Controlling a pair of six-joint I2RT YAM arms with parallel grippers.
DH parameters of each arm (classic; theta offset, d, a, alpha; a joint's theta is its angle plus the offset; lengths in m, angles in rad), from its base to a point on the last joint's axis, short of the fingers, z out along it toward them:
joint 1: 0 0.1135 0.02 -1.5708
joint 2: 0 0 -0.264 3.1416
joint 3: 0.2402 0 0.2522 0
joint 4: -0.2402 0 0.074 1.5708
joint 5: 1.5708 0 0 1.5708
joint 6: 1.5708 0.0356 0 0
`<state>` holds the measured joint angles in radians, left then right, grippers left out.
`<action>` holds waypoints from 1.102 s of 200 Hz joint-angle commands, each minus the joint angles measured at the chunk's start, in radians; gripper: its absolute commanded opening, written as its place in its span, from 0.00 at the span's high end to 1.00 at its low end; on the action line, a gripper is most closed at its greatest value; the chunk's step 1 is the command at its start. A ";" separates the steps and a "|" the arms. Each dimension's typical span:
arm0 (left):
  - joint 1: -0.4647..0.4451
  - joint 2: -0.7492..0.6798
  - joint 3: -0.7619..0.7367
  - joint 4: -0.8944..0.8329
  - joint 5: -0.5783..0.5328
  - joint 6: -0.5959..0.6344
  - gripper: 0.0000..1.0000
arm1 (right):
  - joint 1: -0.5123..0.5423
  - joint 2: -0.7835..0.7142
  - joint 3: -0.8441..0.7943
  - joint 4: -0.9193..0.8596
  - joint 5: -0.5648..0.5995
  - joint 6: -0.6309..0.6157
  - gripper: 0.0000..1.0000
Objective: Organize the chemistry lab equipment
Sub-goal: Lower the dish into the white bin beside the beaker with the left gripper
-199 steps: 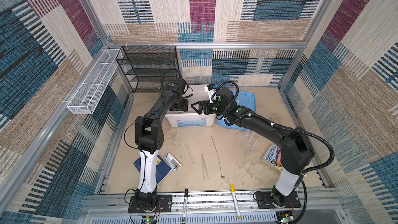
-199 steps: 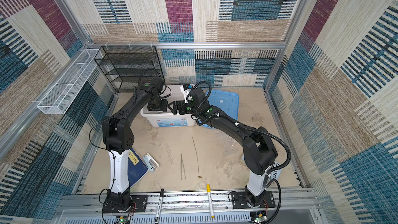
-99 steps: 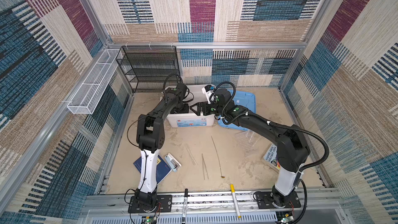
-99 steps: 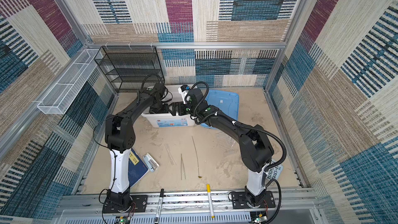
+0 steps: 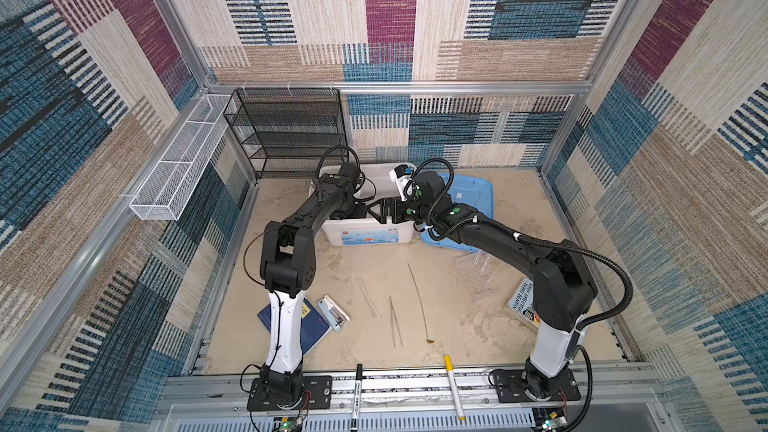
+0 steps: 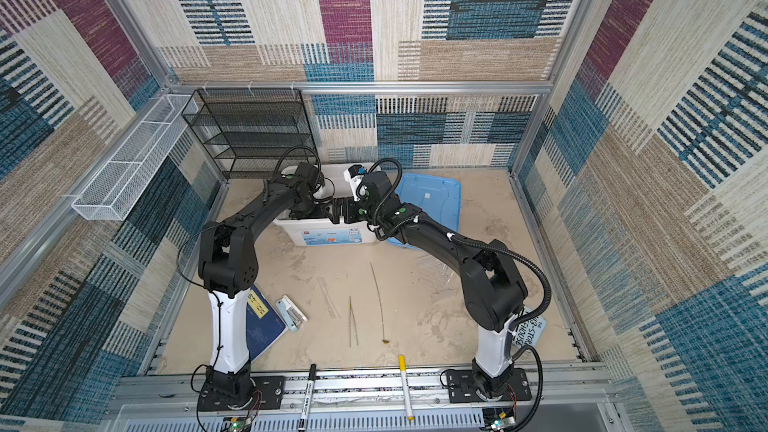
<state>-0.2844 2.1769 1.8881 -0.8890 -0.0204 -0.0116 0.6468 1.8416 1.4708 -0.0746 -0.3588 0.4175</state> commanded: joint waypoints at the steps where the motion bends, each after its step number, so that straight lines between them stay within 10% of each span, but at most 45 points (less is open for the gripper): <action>1: 0.001 -0.011 -0.001 0.024 -0.008 0.134 0.40 | 0.001 0.003 0.015 0.001 -0.001 -0.005 0.00; 220: 0.004 0.123 0.059 -0.003 -0.034 0.195 0.34 | 0.001 0.011 0.019 -0.049 0.023 -0.055 0.00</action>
<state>-0.2817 2.2875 1.9408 -0.8783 -0.0502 0.2008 0.6468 1.8469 1.4918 -0.1398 -0.3550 0.3653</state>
